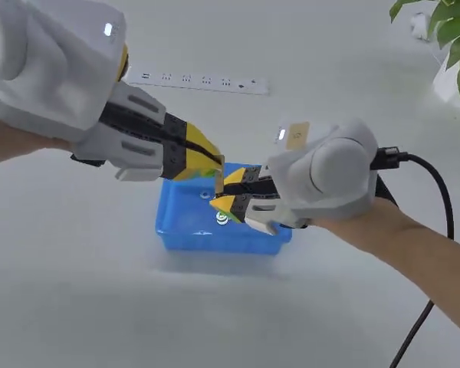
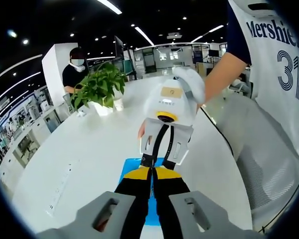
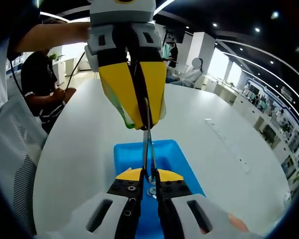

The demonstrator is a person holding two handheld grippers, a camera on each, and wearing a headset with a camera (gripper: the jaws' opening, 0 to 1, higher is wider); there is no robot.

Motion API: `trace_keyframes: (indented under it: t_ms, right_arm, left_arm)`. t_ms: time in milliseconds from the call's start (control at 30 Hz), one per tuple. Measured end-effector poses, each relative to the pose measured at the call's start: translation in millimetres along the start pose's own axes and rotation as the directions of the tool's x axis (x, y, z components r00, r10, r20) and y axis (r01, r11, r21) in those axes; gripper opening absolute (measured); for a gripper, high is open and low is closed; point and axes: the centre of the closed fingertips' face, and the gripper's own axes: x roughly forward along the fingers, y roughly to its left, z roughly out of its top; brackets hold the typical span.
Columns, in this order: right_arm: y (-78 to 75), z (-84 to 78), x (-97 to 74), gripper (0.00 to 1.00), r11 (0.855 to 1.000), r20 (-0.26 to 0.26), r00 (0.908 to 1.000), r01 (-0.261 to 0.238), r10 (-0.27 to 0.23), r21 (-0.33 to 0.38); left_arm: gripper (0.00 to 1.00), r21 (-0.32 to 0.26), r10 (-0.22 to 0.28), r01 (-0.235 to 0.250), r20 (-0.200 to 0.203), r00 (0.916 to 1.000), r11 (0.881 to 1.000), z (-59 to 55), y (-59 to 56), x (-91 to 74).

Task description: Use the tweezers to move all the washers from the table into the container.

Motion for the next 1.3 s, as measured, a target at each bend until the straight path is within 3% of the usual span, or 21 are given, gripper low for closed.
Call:
trace_keyframes:
  t_ms: [400, 833, 1300]
  right_arm:
    - [-1.5, -20.2, 11.3, 0.11, 0.999, -0.042, 0.9988, -0.025, 0.026, 0.033]
    - [0.3, -20.9, 11.8, 0.12, 0.998, -0.028, 0.9995, -0.009, 0.011, 0.069]
    - [1.8, -11.4, 9.1, 0.13, 0.997, -0.004, 1.0, 0.001, -0.001, 0.075]
  left_arm:
    - [0.05, -0.052, -0.014, 0.013, -0.012, 0.9998, 0.999, -24.1, 10.9, 15.5]
    - [0.05, -0.044, -0.024, 0.023, -0.016, 0.9996, 0.999, -22.3, 7.1, 17.3]
    - [0.05, -0.034, -0.015, 0.014, -0.014, 0.9998, 0.999, -14.6, 5.2, 11.0]
